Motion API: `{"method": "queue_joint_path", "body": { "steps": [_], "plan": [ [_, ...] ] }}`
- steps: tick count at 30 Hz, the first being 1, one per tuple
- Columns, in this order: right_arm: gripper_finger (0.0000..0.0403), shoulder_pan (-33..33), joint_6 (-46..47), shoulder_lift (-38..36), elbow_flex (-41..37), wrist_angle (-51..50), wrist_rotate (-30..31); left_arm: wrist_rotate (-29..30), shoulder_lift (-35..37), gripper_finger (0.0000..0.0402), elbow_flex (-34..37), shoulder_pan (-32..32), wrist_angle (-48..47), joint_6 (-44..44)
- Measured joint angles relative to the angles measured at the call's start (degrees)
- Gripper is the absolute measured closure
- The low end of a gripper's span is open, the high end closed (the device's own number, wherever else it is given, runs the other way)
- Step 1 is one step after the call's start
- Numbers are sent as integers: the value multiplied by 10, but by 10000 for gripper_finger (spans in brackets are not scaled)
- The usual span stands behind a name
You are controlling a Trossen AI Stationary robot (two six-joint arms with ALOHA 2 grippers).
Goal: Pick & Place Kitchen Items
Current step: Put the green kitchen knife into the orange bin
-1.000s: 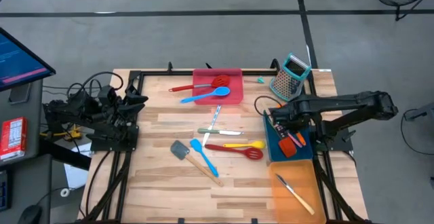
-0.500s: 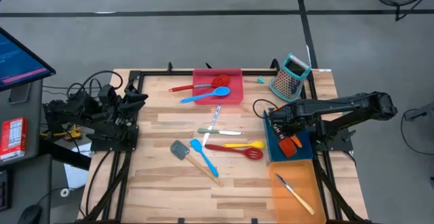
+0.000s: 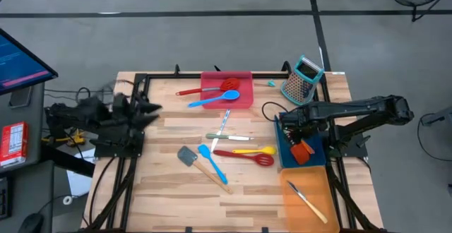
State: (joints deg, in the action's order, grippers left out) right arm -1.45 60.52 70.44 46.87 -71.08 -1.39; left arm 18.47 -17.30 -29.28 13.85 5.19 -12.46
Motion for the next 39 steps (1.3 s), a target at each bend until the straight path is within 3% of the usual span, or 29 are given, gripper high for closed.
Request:
{"method": "queue_joint_path", "body": {
  "steps": [7, 13, 17, 23, 31, 39],
  "plan": [
    [175, 0, -20, 0, 92, 5, -33, -67, -123, 194, 0, 0, -78, -32],
    [184, 13, -26, 1, 156, 44, -31, -121, -260, 178, 1, 0, -82, -82],
    [196, 36, -52, 31, 166, 106, -39, -179, -295, 183, 1, 0, -81, -147],
    [216, 56, -92, 109, 190, 189, -48, -215, -216, 204, 0, 0, -77, -189],
    [230, 54, -205, 233, 292, 236, -48, -138, -66, 251, 0, 0, -77, -182],
    [187, 44, -283, 336, 396, 234, -47, -144, 22, 250, 0, 0, -77, -179]
  ]
}}
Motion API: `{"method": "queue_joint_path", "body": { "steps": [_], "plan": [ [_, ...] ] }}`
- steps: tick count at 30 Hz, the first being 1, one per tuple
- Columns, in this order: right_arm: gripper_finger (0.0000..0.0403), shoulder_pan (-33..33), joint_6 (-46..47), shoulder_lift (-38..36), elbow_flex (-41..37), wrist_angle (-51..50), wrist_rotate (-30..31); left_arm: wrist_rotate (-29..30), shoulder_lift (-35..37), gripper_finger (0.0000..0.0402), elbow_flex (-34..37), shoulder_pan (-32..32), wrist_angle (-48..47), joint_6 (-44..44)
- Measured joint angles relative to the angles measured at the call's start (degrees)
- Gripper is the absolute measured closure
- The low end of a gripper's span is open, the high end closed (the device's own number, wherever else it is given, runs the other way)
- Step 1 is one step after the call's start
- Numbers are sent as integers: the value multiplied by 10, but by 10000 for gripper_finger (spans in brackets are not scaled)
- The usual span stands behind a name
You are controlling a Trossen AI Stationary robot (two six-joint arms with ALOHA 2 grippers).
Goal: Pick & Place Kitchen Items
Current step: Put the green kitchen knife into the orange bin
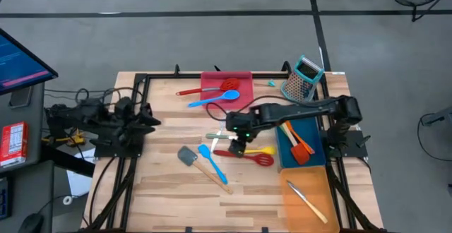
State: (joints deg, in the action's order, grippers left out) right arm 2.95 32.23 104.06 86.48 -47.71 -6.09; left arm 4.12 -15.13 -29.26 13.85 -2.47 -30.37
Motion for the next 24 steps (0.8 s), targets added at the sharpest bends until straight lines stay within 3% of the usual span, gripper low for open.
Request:
{"method": "queue_joint_path", "body": {
  "steps": [7, 14, 24],
  "plan": [
    [141, -20, -64, 84, 58, 23, 6, 0, 14, 229, 0, 0, -1, 1],
    [138, -31, -131, 143, 96, 37, 64, -1, 14, 222, 0, 0, -5, 15],
    [138, -50, -201, 212, 105, 31, 66, 0, 11, 226, 0, 0, -6, 16]
  ]
}}
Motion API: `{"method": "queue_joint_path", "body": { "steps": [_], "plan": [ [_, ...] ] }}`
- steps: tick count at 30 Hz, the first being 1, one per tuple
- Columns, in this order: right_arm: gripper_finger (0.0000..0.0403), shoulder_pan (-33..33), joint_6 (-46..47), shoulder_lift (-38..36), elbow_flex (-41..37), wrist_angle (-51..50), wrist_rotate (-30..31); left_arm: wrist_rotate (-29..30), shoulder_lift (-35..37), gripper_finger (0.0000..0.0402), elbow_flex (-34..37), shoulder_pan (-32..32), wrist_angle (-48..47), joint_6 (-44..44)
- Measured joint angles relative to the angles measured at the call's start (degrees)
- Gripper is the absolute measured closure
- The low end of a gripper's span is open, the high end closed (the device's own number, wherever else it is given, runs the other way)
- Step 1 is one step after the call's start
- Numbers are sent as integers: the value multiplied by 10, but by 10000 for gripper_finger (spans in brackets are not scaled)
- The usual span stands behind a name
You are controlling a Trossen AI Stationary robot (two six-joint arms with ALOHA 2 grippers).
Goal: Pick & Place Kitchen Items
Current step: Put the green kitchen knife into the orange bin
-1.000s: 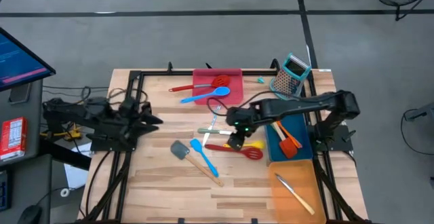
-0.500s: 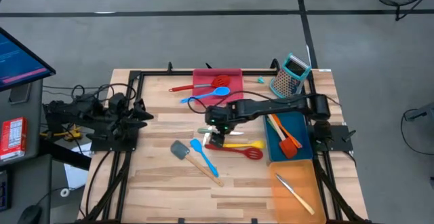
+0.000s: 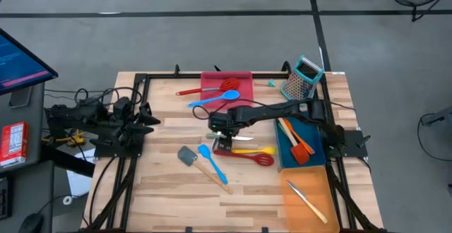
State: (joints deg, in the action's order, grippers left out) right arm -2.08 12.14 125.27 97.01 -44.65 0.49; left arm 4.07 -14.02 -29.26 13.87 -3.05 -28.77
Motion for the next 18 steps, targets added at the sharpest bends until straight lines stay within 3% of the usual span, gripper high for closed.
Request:
{"method": "queue_joint_path", "body": {
  "steps": [12, 18],
  "plan": [
    [143, -25, -68, 41, 3, -16, 10, 6, 0, 226, 0, 0, 4, -1],
    [207, -21, -59, 47, 3, -8, 22, 16, 0, 229, 0, 0, 5, -2]
  ]
}}
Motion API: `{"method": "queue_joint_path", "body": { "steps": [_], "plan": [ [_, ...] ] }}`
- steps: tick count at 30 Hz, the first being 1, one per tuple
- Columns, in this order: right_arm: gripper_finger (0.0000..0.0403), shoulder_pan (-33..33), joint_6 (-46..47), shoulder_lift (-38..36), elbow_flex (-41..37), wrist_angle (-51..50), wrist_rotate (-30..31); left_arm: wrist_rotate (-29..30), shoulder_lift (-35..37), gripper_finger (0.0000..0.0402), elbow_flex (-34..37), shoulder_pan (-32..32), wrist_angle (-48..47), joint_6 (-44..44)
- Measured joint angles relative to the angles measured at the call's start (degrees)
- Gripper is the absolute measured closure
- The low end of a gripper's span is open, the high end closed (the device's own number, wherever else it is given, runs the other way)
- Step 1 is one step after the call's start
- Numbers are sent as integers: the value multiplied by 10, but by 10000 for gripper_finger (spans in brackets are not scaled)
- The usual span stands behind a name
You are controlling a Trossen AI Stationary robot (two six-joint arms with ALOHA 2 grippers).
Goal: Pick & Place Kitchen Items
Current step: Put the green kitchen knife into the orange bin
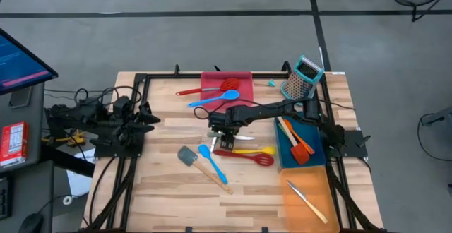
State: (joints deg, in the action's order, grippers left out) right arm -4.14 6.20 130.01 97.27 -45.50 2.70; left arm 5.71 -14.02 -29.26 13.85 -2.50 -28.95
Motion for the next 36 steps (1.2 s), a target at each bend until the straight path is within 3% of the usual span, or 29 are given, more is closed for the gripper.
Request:
{"method": "queue_joint_path", "body": {
  "steps": [8, 12, 24, 36],
  "plan": [
    [344, 0, 18, 1, 0, -12, 2, 3, 0, 231, 0, 0, 0, 0],
    [386, -1, 24, 0, -1, -14, -11, 3, 0, 231, 0, 0, 0, 0],
    [375, -1, 40, 5, 50, -78, -31, 2, 0, 231, 0, 0, 0, 0],
    [368, 9, 36, -9, 192, -184, -45, 1, 0, 231, 0, 0, 0, 0]
  ]
}}
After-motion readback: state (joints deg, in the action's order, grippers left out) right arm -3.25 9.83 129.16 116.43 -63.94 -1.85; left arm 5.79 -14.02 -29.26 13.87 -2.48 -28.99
